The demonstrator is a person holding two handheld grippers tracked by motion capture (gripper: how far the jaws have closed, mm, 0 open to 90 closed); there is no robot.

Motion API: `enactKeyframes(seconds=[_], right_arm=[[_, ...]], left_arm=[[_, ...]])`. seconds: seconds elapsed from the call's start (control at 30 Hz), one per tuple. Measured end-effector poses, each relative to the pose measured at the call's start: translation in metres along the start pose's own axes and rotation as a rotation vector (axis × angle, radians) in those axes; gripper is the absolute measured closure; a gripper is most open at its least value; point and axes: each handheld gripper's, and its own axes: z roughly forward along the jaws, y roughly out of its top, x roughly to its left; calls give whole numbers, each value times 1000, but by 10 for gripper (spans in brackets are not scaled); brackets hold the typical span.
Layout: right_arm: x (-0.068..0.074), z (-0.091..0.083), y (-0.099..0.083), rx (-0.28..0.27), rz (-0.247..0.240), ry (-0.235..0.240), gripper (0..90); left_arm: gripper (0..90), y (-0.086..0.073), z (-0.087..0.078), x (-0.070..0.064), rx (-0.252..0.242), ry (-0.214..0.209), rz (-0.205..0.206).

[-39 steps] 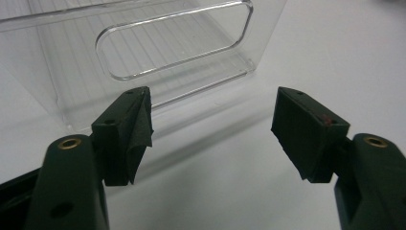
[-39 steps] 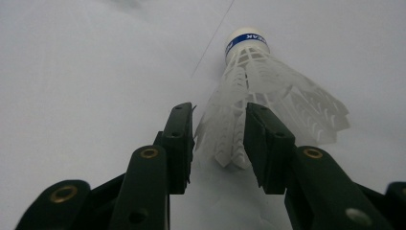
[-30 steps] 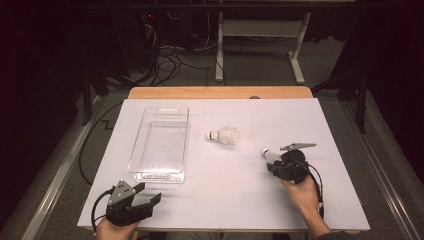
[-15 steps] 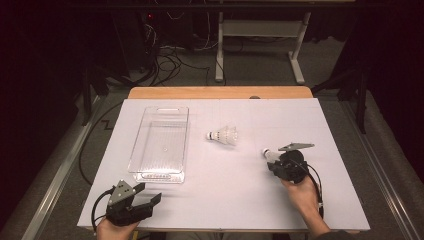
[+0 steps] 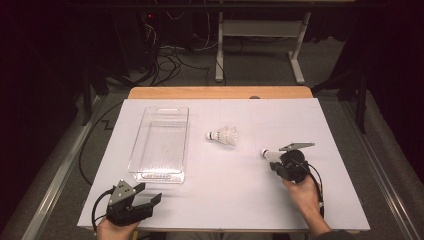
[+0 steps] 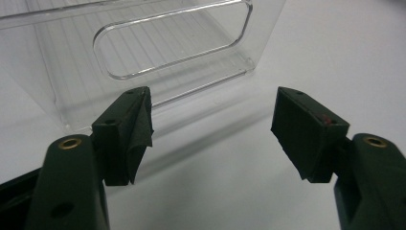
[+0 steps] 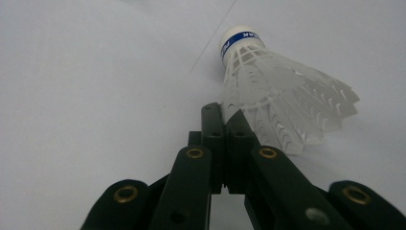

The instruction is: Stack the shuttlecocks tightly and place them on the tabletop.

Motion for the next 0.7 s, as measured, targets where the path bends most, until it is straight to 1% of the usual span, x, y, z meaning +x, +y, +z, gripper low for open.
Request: enactKeyframes(seconds=[0.27,0.57,0.63,0.7], right_arm=[[0,-1,1,4,-7,10,900],[-1,-3,5,10,-14,37,900],[0,-5,7,10,-24,40,900],[1,-6,8,5,-33,42,900]], left_arm=[[312,1,2,0,6,-4,5],[312,1,3,-1,8,-6,4],[312,0,2,-1,4,-3,8],[313,0,1,0,-2,-2,2]])
